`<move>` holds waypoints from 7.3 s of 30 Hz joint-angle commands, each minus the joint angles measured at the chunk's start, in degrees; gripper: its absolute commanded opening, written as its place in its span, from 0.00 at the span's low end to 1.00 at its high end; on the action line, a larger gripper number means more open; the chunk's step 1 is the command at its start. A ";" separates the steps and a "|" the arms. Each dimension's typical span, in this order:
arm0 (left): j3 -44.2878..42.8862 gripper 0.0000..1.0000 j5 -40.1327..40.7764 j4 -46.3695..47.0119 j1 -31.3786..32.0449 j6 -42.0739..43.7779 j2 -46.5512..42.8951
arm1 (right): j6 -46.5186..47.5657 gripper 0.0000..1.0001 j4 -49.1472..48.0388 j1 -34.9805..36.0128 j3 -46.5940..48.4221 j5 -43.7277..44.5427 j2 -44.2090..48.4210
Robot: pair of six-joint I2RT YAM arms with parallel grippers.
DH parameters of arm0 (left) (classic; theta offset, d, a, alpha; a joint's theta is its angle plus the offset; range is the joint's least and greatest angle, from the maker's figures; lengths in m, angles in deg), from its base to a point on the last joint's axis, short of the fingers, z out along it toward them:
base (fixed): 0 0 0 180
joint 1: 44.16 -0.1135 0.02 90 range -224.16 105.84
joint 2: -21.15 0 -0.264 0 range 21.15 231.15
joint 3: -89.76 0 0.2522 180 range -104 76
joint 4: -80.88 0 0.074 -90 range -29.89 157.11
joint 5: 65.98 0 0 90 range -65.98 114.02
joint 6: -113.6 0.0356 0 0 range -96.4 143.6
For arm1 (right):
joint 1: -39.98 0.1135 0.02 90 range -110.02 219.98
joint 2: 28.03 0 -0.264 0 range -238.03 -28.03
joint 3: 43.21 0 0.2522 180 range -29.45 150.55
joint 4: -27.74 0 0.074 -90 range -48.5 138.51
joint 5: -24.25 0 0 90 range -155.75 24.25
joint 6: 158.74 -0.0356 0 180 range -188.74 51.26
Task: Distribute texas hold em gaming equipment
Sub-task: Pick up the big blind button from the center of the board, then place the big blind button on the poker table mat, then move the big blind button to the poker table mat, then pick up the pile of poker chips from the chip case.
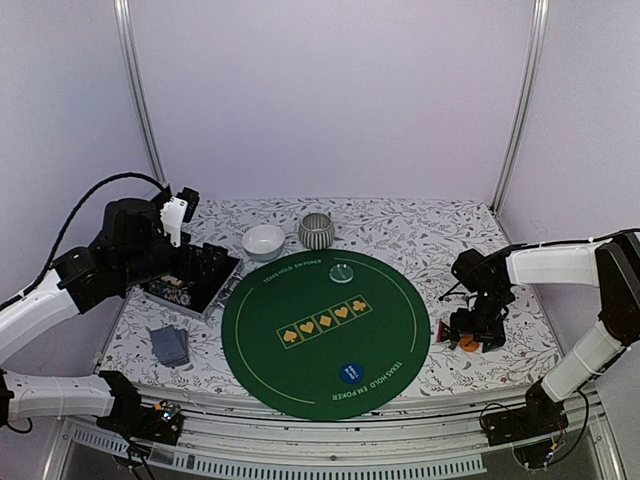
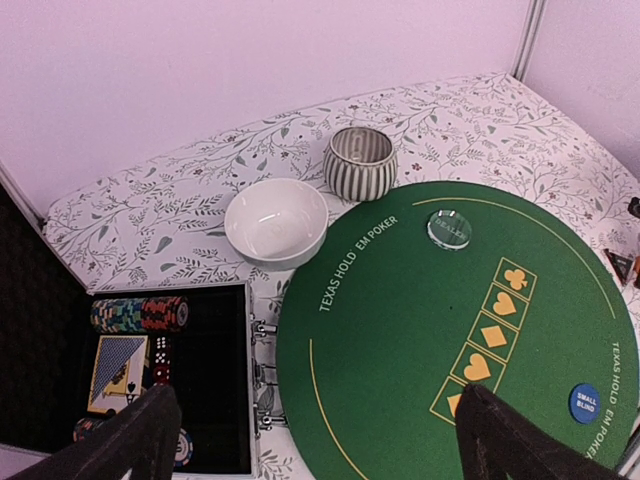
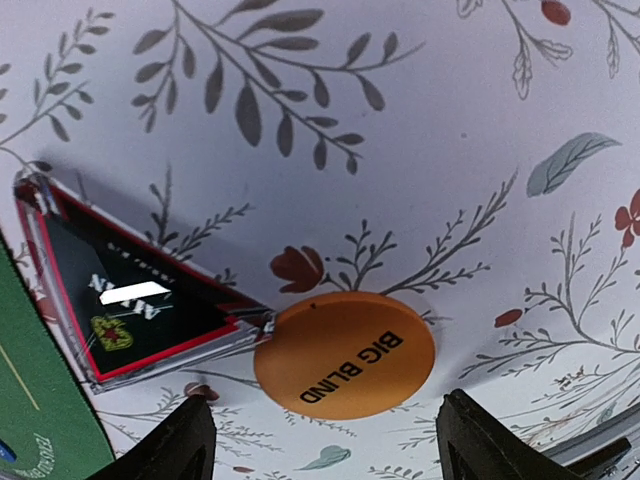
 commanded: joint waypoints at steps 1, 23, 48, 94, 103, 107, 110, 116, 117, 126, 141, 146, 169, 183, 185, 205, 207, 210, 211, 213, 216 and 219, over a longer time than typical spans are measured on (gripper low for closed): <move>0.55 0.98 -0.41 1.25 -0.83 0.46 -0.86 | 1.73 0.78 -2.07 -0.67 -1.63 -0.37 -1.39; 0.72 0.98 -0.18 1.29 -1.01 0.48 -1.07 | 4.16 0.57 -6.27 -4.32 -2.52 -0.19 -3.38; 0.81 0.98 -0.53 1.43 -1.19 0.57 -1.25 | 3.21 0.45 -0.91 -4.40 0.83 3.34 1.75; 1.24 0.98 2.09 1.51 -1.71 0.62 -2.80 | 4.57 0.32 2.33 38.88 81.76 -11.28 -56.52; 1.52 0.98 1.48 1.78 -1.80 0.57 -3.80 | 0.06 0.30 -3.77 41.24 83.69 -10.99 -60.60; 1.59 0.98 1.73 1.78 -1.93 0.65 -3.89 | -0.78 0.36 -6.42 41.64 83.91 -12.61 -61.87; 1.61 0.98 1.83 1.83 -2.06 0.61 -3.81 | -1.00 0.44 -6.75 41.57 83.89 -12.03 -61.92; 1.60 0.98 1.49 1.87 -2.39 0.65 -2.72 | 0.89 0.64 -7.44 41.57 83.78 -13.77 -61.37; 1.60 0.98 1.50 1.87 -2.41 0.65 -2.55 | 1.31 0.66 -7.62 41.56 83.73 -14.35 -61.12; 1.90 0.98 1.44 2.02 -2.86 0.57 -1.72 | 4.51 0.74 -9.11 41.43 79.03 -11.87 -52.61; 0.92 0.74 -10.89 -1.76 1.53 -8.68 8.02 | 4.13 0.81 -12.99 36.28 39.49 1.31 -19.21; 4.71 0.65 -9.13 0.85 7.83 -16.52 12.26 | 2.45 0.81 -14.65 36.11 31.03 1.26 -14.28; 2.97 0.82 2.87 -3.73 16.49 -28.65 37.03 | 4.40 0.83 -16.06 34.67 20.61 3.07 -9.47; 3.43 0.72 9.54 -8.37 17.36 -31.91 40.17 | 5.35 0.85 -16.02 33.56 19.18 2.89 -8.38; 3.37 0.70 10.34 -8.85 17.32 -32.25 40.06 | 5.47 0.85 -16.03 33.52 19.18 2.77 -8.51; 3.49 0.72 7.60 -2.41 18.06 -26.46 29.92 | 4.60 0.99 -15.20 32.90 19.01 5.86 -4.59; 3.54 0.73 6.80 -0.40 18.07 -24.82 26.54 | 4.12 0.99 -14.93 32.78 18.58 7.56 -2.96; 3.10 0.76 6.41 0.61 17.86 -22.54 21.97 | 3.03 0.99 -15.00 32.17 16.80 10.64 1.36; 2.65 0.77 6.11 0.47 17.53 -21.83 20.85 | 2.60 0.99 -15.04 31.44 15.98 11.91 2.94; 1.26 0.79 5.25 -0.89 16.33 -20.63 19.37 | 1.89 0.99 -15.42 29.80 14.15 12.63 6.17; -1.84 0.82 2.76 -4.52 12.73 -19.73 18.11 | 1.71 0.99 -16.98 26.84 10.76 11.73 11.32; -3.76 0.85 0.19 -7.42 7.40 -18.61 16.80 | 2.57 0.99 -18.74 23.73 7.94 10.40 16.12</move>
